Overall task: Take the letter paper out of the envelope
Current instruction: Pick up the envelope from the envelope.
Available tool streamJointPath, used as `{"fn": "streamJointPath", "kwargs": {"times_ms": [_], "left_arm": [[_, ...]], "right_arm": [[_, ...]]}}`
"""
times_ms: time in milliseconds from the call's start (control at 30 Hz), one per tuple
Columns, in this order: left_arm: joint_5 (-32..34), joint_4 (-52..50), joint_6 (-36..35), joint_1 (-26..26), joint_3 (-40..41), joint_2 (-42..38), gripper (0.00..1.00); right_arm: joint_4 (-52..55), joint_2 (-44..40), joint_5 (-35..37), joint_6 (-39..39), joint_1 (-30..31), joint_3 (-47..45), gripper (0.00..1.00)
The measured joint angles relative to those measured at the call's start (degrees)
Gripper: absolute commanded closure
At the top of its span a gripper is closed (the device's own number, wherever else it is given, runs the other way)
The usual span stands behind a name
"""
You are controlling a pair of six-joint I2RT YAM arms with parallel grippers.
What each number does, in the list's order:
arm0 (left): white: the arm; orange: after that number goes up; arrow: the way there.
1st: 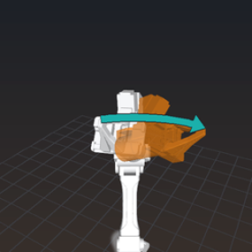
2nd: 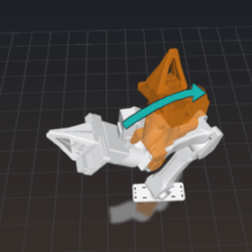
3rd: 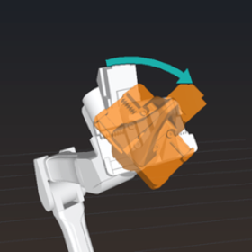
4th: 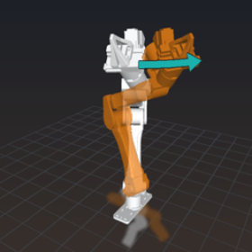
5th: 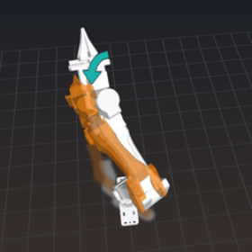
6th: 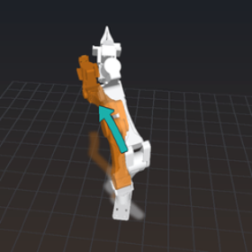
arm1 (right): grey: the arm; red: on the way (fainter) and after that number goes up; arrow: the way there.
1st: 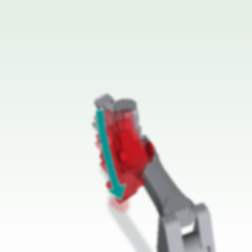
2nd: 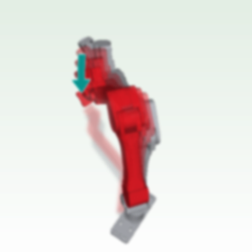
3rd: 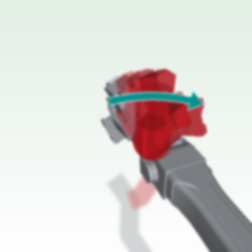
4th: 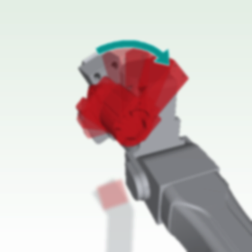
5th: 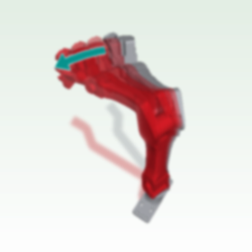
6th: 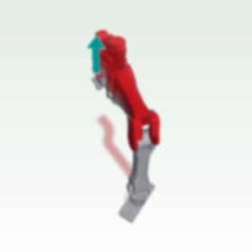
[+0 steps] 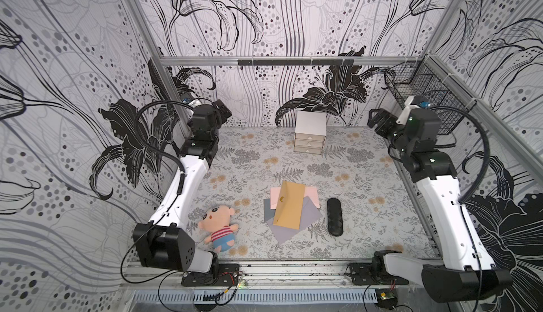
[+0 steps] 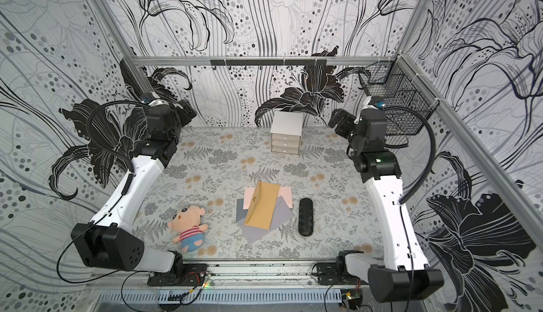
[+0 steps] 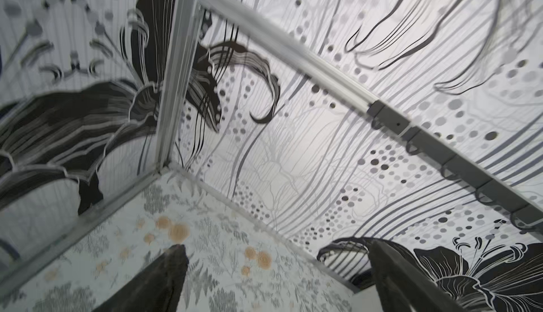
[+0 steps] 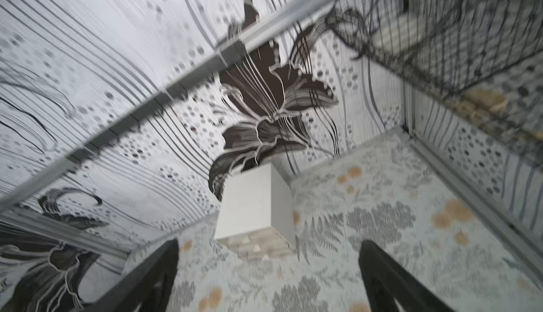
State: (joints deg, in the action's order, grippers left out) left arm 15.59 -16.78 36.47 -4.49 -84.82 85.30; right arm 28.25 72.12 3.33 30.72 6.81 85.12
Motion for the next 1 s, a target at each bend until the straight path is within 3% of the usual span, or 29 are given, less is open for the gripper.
{"fn": "streamJointPath", "kwargs": {"times_ms": [133,233,300,433,667,867,1000], "left_arm": [[-4.83,-10.32,3.72,-6.21,1.68,4.74,0.14],[-9.55,-15.91,5.55,-12.09,5.25,6.05,0.20],[-11.96,-18.12,6.62,-15.87,8.09,5.95,0.23],[-16.65,-18.78,9.49,-21.27,14.56,5.46,0.32],[-19.54,-18.75,12.70,-31.45,21.49,5.42,0.37],[-15.56,-20.52,13.07,-39.93,15.32,13.90,0.32],[-11.02,-23.15,13.22,-42.18,11.91,19.50,0.33]], "right_arm": [[10.05,3.96,1.55,1.20,8.90,-1.29,0.00],[14.64,2.86,2.84,1.18,14.40,-4.20,0.11],[15.80,2.03,3.15,-0.50,18.99,-6.38,0.13],[16.87,4.22,-1.03,-3.93,26.18,-8.37,0.24],[15.67,11.30,-7.98,-4.35,29.03,-12.11,0.31],[14.82,11.23,-10.29,-3.02,29.07,-13.14,0.33],[14.80,10.93,-10.91,-2.64,29.07,-13.16,0.34]]}}
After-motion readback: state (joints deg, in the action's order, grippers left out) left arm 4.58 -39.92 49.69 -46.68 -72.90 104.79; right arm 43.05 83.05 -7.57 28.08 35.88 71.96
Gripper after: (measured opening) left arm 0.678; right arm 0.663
